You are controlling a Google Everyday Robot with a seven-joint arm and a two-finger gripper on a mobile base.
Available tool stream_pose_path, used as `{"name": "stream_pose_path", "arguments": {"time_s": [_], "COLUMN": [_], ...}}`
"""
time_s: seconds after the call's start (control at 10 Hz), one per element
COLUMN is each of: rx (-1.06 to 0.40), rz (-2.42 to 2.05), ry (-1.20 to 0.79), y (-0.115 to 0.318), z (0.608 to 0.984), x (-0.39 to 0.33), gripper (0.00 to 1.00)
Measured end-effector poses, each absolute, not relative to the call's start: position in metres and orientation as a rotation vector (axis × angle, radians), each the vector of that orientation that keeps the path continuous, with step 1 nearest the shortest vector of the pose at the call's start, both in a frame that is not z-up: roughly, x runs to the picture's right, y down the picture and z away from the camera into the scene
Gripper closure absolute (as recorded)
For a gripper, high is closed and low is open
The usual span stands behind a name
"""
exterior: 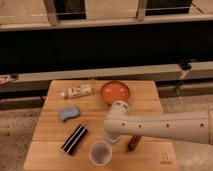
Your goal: Pick up the ceramic cup
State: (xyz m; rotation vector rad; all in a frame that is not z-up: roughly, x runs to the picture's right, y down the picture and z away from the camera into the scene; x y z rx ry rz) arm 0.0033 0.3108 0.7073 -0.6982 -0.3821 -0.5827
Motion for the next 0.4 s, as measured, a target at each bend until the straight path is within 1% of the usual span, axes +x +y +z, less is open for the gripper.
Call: {"name": "stream_pose_path", "arguments": {"time_s": [0.2,0.3,0.4], "rx": [-0.717,-0.718,-0.714], "rz": [-0.584,-0.589,-0.597], "ry": [-0.398,-0.415,-0.430], "y": [0.305,0.299,0.295], "z": [0.715,0.719,0.723], "x": [0.002,-0.001,-0.004], "gripper": [0.23,0.20,0.20]}}
